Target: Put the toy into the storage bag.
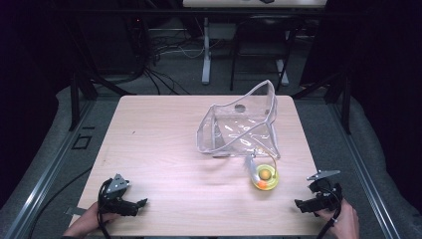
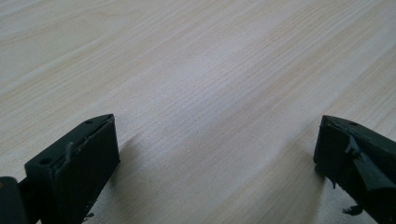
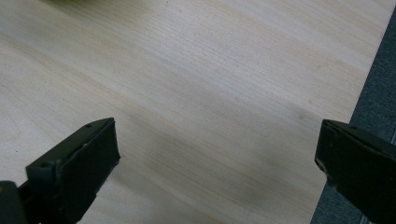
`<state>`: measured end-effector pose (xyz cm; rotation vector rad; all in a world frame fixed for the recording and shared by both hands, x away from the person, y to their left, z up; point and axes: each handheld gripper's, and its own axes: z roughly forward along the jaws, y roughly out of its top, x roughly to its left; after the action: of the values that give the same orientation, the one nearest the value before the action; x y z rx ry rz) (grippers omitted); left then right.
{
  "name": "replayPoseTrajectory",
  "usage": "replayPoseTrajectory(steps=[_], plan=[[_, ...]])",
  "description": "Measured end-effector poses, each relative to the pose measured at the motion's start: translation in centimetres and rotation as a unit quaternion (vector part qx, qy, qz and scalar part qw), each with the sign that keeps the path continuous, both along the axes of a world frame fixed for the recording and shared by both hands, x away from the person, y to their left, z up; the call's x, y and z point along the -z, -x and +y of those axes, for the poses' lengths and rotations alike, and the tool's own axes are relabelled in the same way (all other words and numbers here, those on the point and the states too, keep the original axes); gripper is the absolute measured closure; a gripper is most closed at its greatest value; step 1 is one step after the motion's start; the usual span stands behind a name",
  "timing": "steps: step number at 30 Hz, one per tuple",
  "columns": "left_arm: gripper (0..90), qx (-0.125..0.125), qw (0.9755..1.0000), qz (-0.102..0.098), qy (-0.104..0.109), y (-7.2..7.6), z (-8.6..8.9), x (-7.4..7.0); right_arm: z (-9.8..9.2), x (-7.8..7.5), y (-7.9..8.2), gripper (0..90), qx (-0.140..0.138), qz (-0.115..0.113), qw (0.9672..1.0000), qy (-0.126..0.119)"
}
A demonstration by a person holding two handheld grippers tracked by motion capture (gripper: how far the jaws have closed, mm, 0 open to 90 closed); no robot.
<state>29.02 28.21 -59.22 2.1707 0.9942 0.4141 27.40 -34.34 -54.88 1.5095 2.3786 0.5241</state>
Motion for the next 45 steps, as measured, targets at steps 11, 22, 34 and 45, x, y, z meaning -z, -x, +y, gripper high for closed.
replayPoseTrajectory(steps=[11,22,34,45], plan=[[0.0,0.001,1.0,-0.001,-0.001,0.0,0.0,0.0,0.1,-0.1,-0.1,0.0,-0.001,0.015,0.9998,0.009],[0.0,0.0,1.0,0.0,0.0,0.0,0.0,0.0,1.3,-1.6,-0.3,0.9,-0.026,0.034,0.9989,0.018],[0.0,0.0,1.0,0.0,0.001,0.0,0.0,0.0,2.4,-3.6,-1.0,0.9,-0.048,0.04,0.998,0.011],[0.0,0.0,1.0,0.0,0.0,0.0,0.0,0.0,3.8,-5.2,-2.1,0.8,-0.064,0.036,0.9971,0.021]])
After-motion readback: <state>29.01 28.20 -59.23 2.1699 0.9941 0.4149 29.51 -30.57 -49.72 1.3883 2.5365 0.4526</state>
